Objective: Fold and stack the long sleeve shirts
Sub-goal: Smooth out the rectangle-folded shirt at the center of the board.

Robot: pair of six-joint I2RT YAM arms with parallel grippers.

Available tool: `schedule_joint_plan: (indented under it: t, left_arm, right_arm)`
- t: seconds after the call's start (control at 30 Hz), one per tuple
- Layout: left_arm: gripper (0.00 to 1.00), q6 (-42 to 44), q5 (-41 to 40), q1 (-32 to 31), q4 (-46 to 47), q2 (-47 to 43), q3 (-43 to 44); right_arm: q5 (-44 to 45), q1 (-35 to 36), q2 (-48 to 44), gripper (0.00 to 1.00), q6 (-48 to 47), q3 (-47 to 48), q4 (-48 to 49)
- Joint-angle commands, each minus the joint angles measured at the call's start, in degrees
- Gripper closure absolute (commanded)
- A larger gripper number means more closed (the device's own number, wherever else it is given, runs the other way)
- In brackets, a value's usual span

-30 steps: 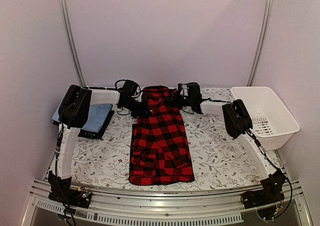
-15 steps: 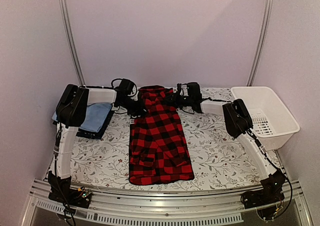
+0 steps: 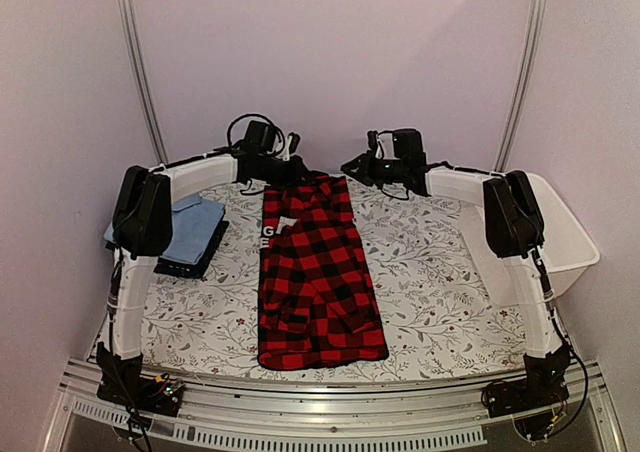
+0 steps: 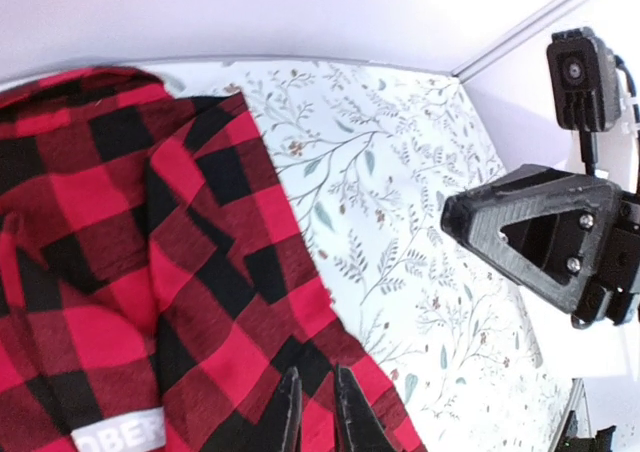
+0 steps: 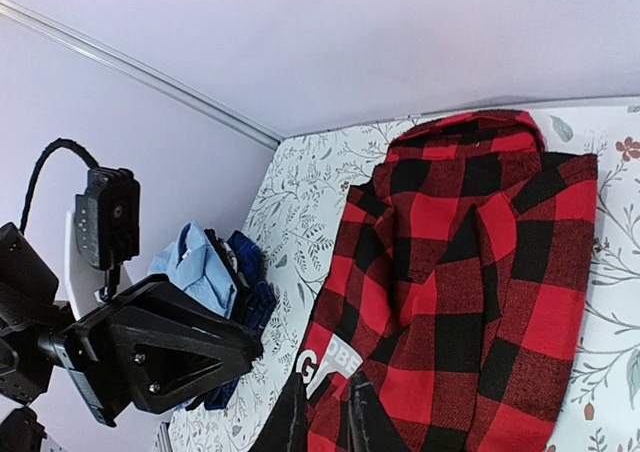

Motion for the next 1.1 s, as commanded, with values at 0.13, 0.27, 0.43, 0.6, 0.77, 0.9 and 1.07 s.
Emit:
schedule_joint_plan:
  t: [0.13, 0.27, 0.43, 0.6, 0.77, 0.9, 1.07]
  left_arm:
    - [0.94, -1.55, -0.94, -1.69, -2.60, 14.84, 14.72]
    - [0.95, -2.59, -2.97, -0.38, -2.21, 20.53, 20.48]
    - [0.92, -5.54, -0.27, 2.94, 0.75, 25.28, 23.26]
    - [0.74, -5.88, 2.05, 4.31, 2.94, 26.61, 25.61]
    - [0.59, -4.89, 3.07, 5.18, 3.56, 25.34, 28.26]
    - [0.58, -3.27, 3.99, 5.21, 3.32, 21.35, 27.15]
    - [0.63, -2.80, 5.45, 4.26, 4.00, 12.06, 16.64]
  right_arm:
    - [1.89, -1.74, -12.95, 0.86, -6.09, -13.47, -4.72]
    - [2.33, -1.74, -17.15, 0.86, -8.18, -18.92, -6.32]
    - [2.15, -1.70, -20.58, 0.87, -9.41, -24.40, -6.94]
    - [2.23, -1.74, -22.64, 0.87, -9.72, -28.38, -6.94]
    - [2.44, -1.61, -23.57, 0.86, -10.17, -30.24, -9.38]
    - [4.37, -1.23, -24.75, 0.85, -12.30, -30.60, -11.88]
    - [6.61, -0.34, -25.87, 0.84, -15.63, -30.45, -15.24]
